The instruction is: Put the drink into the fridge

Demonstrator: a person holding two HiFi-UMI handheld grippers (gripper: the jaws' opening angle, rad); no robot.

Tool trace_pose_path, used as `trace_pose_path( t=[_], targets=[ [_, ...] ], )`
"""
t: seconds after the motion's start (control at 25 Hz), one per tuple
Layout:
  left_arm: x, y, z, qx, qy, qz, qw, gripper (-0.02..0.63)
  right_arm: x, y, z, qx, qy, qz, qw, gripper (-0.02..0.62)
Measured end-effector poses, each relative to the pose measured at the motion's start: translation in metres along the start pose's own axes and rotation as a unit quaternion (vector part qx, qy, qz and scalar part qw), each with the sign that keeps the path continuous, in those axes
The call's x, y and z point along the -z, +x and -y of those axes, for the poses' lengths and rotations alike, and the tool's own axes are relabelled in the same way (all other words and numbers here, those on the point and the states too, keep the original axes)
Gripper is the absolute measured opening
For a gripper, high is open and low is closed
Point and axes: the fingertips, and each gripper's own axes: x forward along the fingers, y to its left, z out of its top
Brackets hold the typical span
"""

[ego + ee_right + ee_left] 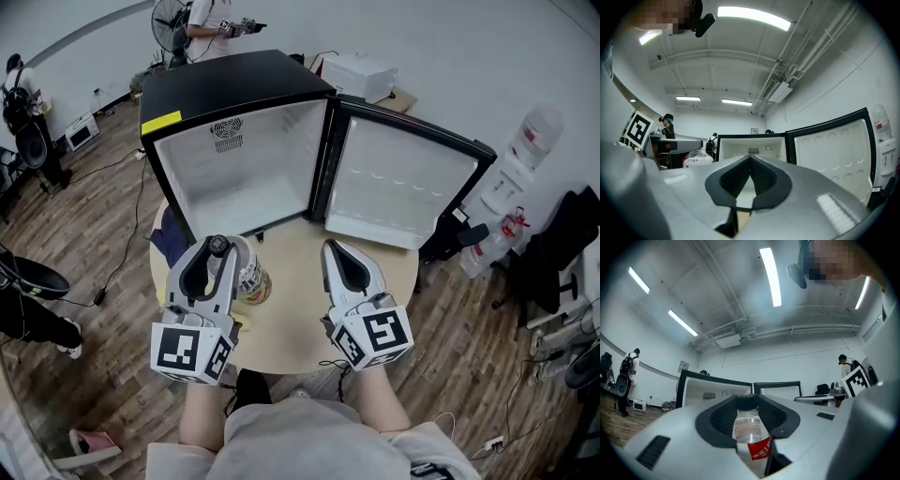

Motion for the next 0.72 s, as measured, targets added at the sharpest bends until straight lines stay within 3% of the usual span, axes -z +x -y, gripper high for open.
trace_pose_path(
  t=[0.72],
  targets=[
    [0.053,0.105,-0.087,0.044,-0.008,-0.039,0.9982,0.143,0.034,0.105,0.015,0.054,-0.001,-0.027,0.998,0.011]
  ],
)
